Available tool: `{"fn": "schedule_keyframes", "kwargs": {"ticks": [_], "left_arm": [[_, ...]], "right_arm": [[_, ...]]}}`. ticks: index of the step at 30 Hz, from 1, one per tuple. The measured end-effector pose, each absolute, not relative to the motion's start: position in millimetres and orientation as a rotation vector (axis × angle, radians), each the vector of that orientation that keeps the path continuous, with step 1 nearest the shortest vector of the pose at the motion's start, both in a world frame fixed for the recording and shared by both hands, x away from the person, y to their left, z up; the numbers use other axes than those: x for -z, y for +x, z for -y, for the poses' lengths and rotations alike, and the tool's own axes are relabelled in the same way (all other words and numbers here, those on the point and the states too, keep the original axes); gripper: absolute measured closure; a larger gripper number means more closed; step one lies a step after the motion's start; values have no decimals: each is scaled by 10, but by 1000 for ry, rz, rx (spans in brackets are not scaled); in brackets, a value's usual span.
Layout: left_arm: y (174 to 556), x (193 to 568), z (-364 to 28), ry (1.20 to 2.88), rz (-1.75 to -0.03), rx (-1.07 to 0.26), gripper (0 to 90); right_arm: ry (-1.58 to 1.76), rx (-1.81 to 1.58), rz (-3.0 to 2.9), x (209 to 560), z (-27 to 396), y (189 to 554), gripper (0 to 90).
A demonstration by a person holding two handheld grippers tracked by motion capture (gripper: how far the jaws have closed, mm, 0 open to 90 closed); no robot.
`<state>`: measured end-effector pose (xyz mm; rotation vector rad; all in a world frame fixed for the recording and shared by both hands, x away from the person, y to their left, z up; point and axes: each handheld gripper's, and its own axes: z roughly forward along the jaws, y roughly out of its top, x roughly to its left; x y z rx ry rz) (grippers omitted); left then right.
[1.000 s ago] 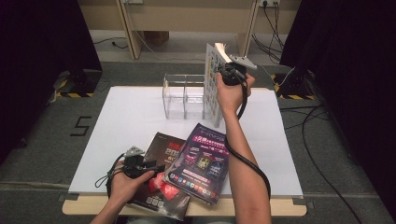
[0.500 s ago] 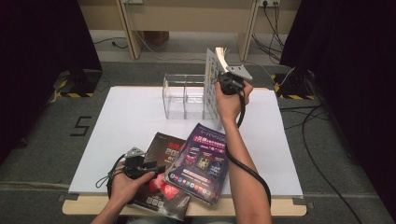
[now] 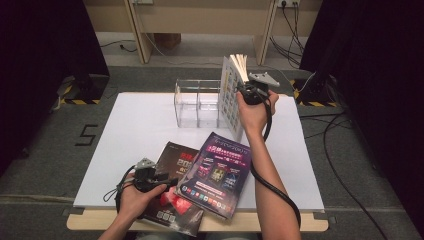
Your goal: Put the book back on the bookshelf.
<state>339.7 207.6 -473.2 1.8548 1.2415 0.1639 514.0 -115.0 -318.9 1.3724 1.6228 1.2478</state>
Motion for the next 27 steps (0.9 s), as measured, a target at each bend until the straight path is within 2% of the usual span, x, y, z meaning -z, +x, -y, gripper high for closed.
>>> {"fn": "schedule_keyframes", "kwargs": {"ticks": [5,12,27], "left_arm": [[3396,4726,-2080,1852,-1240,-164,476],[3399,4728,-2079,1855,-1240,-162,476],[3399,4715,-2082,1852,-1235,-156,477]], "right_arm": [[1401,-1221,-1658,3127,1138,5190,677],[1419,-1163,-1684,3124,1138,5247,740],[1369,-1189,-1621,3083,992,5297,745]]}}
